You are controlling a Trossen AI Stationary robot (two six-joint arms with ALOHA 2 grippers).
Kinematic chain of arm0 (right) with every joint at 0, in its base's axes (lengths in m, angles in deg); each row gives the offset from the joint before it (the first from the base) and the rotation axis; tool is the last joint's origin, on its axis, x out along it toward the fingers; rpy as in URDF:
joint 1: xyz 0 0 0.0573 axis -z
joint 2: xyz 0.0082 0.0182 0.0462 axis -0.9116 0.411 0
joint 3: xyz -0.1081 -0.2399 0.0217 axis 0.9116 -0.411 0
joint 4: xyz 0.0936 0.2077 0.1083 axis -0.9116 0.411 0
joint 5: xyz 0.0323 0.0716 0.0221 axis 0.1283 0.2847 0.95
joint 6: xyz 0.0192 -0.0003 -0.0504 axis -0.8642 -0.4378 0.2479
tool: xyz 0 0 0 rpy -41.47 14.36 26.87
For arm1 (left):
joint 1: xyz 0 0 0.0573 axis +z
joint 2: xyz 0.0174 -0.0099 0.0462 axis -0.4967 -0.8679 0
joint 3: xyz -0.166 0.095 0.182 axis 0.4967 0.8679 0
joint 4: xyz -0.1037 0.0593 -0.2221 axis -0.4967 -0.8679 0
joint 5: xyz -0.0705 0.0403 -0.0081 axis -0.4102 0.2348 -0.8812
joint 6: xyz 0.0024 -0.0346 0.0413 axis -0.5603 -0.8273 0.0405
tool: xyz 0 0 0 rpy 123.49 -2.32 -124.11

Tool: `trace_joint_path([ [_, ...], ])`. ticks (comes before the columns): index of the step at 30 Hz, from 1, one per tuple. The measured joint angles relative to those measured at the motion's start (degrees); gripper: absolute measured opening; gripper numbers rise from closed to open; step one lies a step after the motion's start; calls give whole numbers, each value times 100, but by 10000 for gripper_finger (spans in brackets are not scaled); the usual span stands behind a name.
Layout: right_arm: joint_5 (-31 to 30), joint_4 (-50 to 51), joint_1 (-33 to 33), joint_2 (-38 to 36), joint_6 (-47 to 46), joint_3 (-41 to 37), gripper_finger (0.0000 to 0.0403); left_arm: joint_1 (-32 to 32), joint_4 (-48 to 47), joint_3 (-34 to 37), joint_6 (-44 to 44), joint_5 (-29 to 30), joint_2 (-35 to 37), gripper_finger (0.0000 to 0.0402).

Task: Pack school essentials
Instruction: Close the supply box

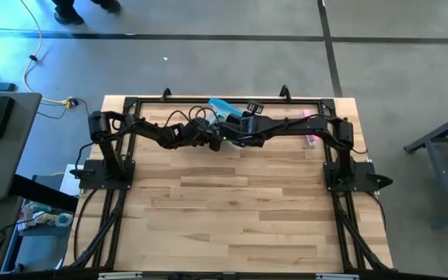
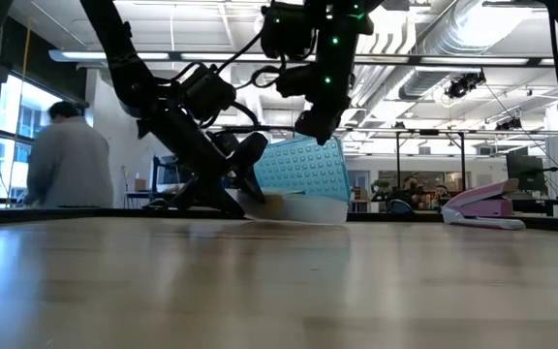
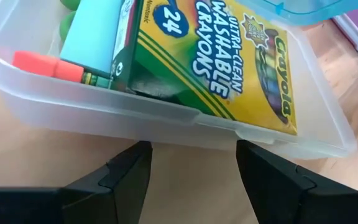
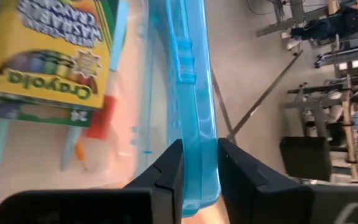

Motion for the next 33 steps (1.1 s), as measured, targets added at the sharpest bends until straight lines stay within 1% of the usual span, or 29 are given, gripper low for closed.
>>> trace_joint_path([
  [6, 77, 47, -183, 0, -549, -2, 68, 0, -20, 0, 121, -24, 0, 225],
  [10, 94, 127, -266, 0, -830, -2, 68, 0, -27, 0, 123, -169, 0, 225],
  [15, 110, 252, -303, 0, -984, -2, 69, -4, -201, 0, 121, -297, 0, 225],
  [17, 170, 291, -300, -2, -953, -2, 76, -7, -291, -2, 114, -300, 0, 225],
  [20, 427, 302, -307, -2, -964, 0, 105, -7, -365, -7, 106, -428, 0, 225],
  [23, 703, 302, -314, 1, -1105, 3, 147, -7, -389, -11, 106, -575, 2, 225],
  [27, 1318, 344, -311, 15, -1179, 178, 197, -7, -478, -11, 106, -601, 4, 225],
  [30, 1409, 440, -305, 15, -1275, 306, 219, -7, -596, -15, 108, -603, 13, 225],
  [33, 1377, 593, -303, 13, -1330, 498, 226, -5, -736, -23, 198, -742, 25, 225],
])
